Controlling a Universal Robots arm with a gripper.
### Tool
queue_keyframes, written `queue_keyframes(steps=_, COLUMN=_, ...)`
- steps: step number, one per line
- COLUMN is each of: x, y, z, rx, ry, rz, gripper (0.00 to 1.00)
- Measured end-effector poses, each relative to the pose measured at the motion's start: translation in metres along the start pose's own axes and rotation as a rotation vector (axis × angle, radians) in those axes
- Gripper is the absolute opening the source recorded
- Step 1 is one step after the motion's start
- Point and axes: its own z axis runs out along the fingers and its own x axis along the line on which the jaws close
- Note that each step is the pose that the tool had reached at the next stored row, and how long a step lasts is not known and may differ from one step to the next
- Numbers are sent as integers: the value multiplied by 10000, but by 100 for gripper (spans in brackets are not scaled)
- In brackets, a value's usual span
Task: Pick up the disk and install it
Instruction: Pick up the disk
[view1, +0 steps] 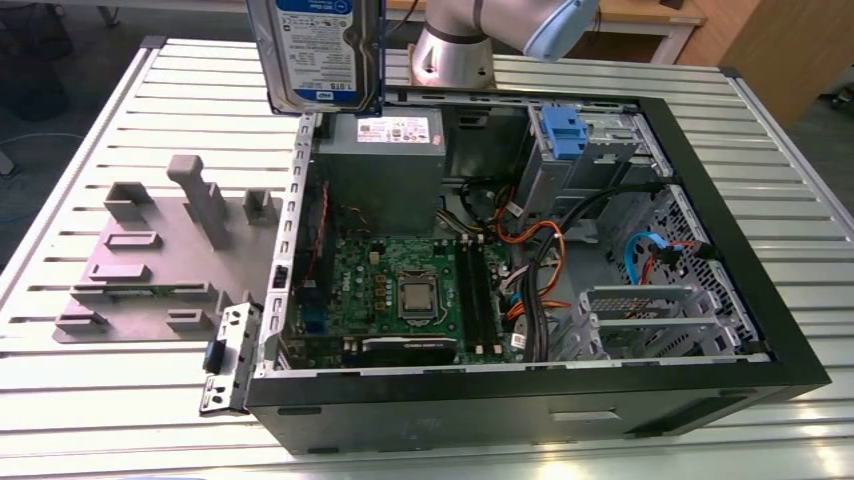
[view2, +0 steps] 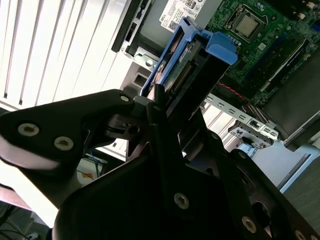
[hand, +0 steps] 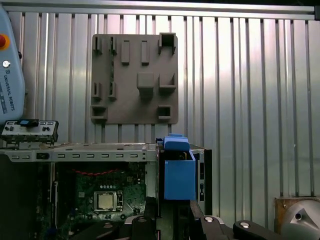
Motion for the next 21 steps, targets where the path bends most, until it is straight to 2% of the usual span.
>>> queue_keyframes(steps=10, x=-4, y=-57, z=-2, rx=-1, ry=0, rz=0, gripper=35)
queue_keyframes(steps=21, x=-10, y=-183, z=-3, rx=0, ry=0, rz=-1, gripper=35)
